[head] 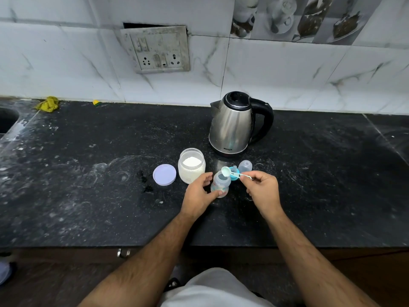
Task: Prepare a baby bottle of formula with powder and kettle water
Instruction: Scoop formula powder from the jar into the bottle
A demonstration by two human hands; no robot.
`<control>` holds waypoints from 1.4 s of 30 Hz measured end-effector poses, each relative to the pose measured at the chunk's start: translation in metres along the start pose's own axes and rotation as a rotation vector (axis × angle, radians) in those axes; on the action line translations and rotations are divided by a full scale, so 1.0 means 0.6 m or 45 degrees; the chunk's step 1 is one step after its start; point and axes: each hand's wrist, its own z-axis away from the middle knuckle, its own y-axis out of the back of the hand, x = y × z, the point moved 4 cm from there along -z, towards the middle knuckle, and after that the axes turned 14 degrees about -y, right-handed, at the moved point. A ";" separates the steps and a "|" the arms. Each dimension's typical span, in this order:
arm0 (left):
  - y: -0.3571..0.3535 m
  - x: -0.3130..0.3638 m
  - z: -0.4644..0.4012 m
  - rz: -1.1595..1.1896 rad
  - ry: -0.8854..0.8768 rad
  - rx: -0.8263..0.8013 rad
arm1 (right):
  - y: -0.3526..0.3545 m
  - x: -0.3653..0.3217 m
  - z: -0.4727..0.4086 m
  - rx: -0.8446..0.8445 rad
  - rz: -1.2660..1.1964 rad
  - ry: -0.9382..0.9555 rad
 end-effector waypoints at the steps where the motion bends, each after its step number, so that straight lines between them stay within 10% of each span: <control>1: 0.003 -0.002 0.003 0.001 0.004 0.006 | 0.000 0.001 0.000 0.009 0.033 0.026; 18: 0.106 -0.026 0.038 -0.060 0.003 0.470 | -0.045 -0.081 -0.018 -0.079 -0.088 0.059; 42: 0.159 -0.027 -0.020 -0.116 0.022 0.261 | -0.264 -0.158 -0.049 -0.149 1.560 0.548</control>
